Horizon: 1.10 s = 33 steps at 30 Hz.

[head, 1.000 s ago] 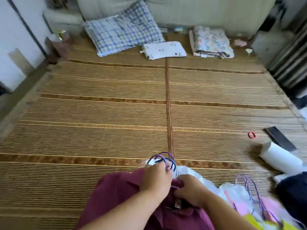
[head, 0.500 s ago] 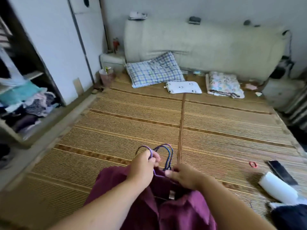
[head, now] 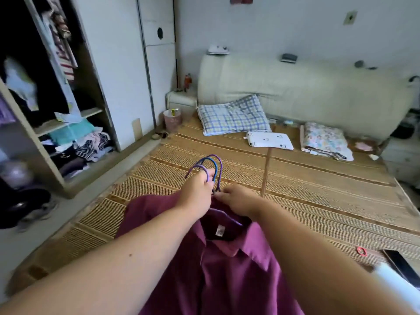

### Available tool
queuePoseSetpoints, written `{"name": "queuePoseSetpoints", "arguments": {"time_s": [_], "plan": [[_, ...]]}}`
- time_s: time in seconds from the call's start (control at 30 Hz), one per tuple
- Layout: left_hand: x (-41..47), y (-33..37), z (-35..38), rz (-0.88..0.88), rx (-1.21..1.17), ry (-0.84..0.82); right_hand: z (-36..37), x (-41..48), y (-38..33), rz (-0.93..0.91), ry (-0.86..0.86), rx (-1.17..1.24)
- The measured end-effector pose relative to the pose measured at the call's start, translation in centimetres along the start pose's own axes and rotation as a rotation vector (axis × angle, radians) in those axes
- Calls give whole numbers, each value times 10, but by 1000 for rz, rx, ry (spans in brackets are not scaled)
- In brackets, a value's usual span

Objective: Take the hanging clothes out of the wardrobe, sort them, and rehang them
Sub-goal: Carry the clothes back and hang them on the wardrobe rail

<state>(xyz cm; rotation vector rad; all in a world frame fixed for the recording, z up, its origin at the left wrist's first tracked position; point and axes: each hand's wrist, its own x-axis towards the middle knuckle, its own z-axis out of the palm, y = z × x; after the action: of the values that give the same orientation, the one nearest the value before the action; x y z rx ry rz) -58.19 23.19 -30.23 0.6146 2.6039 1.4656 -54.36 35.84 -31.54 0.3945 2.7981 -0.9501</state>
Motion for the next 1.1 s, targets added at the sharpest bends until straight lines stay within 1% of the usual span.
{"name": "queuePoseSetpoints", "arguments": {"time_s": [0.07, 0.13, 0.27, 0.37, 0.47, 0.57, 0.63, 0.73, 0.8, 0.87, 0.97, 1.1], "plan": [[8, 14, -25, 38, 69, 95, -14, -2, -31, -45, 35, 59], [11, 33, -53, 62, 58, 191, -29, -7, -65, -112, 48, 80], [2, 73, -114, 129, -207, 316, -60, -28, -138, -251, 64, 69], [-3, 101, -165, 178, -304, 356, -81, -45, -195, -371, 36, 59], [-9, 124, -223, 227, -400, 400, -98, -58, -252, -427, 54, 84], [-19, 137, -278, 252, -440, 421, -104, -67, -305, -458, 77, 103], [-23, 135, -315, 274, -459, 448, -104, -69, -337, -472, 64, 193], [-25, 119, -367, 291, -504, 505, -98, -63, -379, -499, -42, 334], [-23, 102, -403, 304, -541, 521, -88, -53, -412, -524, -98, 366], [-19, 85, -436, 316, -521, 530, -73, -41, -446, -546, -121, 353], [-6, 54, -488, 337, -545, 491, -41, -19, -500, -564, -63, 308], [17, 14, -557, 343, -590, 427, 0, 15, -569, -610, 85, 126]]}}
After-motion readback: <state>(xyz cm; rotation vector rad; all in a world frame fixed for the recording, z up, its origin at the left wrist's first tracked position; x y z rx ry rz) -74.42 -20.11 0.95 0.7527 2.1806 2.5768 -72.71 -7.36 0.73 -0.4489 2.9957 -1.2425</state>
